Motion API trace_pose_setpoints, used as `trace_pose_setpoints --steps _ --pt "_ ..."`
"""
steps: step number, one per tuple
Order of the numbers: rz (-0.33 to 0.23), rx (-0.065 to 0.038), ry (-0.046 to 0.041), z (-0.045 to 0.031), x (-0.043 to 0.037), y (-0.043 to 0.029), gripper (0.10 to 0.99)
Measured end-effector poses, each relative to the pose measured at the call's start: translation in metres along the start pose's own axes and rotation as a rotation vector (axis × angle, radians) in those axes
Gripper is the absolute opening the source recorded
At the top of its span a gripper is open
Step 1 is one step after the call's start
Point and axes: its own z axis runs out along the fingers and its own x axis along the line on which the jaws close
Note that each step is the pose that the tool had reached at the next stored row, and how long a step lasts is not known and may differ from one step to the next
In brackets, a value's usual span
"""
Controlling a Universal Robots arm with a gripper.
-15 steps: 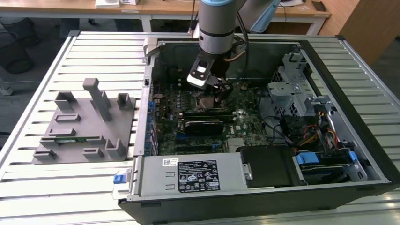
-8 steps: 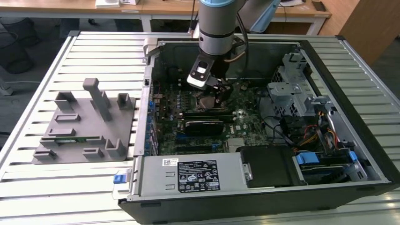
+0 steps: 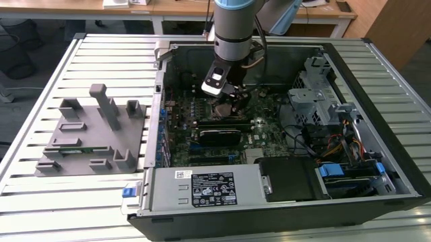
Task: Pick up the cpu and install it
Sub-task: 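Place the cpu into insertion slot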
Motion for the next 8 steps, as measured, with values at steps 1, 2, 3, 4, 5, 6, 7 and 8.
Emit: trace_pose_setpoints --steps 1,2,3,4,5,6,7,8 --pt "0.0 0.0 0.0 0.0004 0.0 0.0 0.592" --pt "0.0 0.0 0.0001 0.0007 0.0 0.0 0.592" --pt "0.0 0.001 0.0002 0.0011 0.0 0.0001 0.592" --pt "0.0 0.001 0.0003 0.0014 0.0 0.0001 0.592" --pt "0.0 0.001 0.0002 0.0015 -0.0001 0.0001 0.592" --pt "0.0 0.001 0.0003 0.0015 -0.0001 0.0001 0.592" --pt "0.0 0.001 0.0002 0.0015 -0.0001 0.0001 0.592" --pt "0.0 0.002 0.0 0.0014 -0.0001 0.0001 0.576"
